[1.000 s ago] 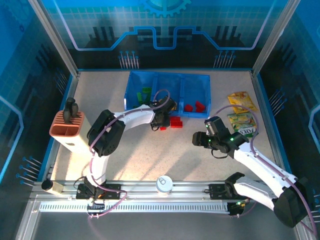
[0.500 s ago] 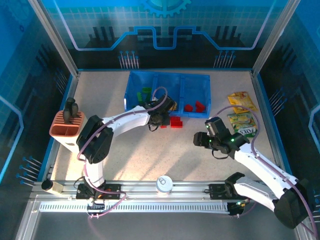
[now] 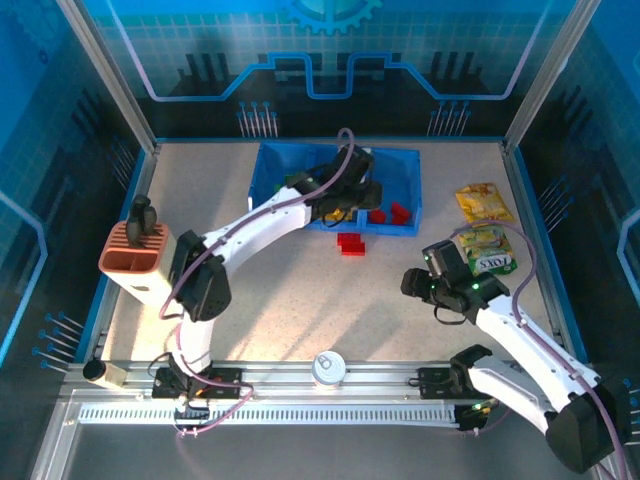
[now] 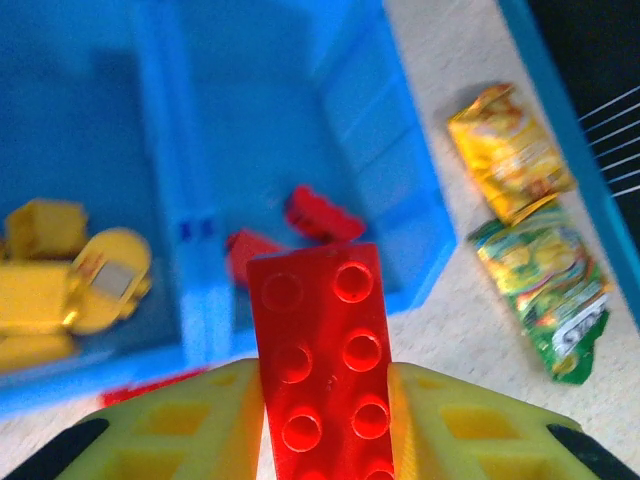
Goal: Sort the legos into containers by color
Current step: Place the lego in the container.
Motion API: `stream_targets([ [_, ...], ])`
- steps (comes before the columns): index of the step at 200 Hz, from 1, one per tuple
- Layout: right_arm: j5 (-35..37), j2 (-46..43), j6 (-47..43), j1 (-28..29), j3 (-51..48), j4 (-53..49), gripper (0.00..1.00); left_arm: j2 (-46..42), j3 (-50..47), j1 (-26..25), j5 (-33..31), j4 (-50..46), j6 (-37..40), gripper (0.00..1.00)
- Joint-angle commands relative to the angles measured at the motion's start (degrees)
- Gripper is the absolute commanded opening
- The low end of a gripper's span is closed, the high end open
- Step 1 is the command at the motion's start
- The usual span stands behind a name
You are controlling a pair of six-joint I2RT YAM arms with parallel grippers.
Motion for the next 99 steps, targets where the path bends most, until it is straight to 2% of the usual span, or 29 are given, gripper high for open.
stream_targets([
  [1,-2.50,-1.11,1.06,-0.73,-1.73,0.28,0.66,7.24,7.93,-0.03,1.28,-4.79,3.89,0.36],
  [40,-4.00,-3.07,0.29,-0.69,-2.99,-0.40,0.66,16.31,18.65,0.02,1.20,-8.29,5.27,0.36],
  [99,-6.17,-5.65,0.58,-0.61,-5.05,0.63,0.65,20.47,20.11,0.07,1.55,-5.77,5.32,0.37],
])
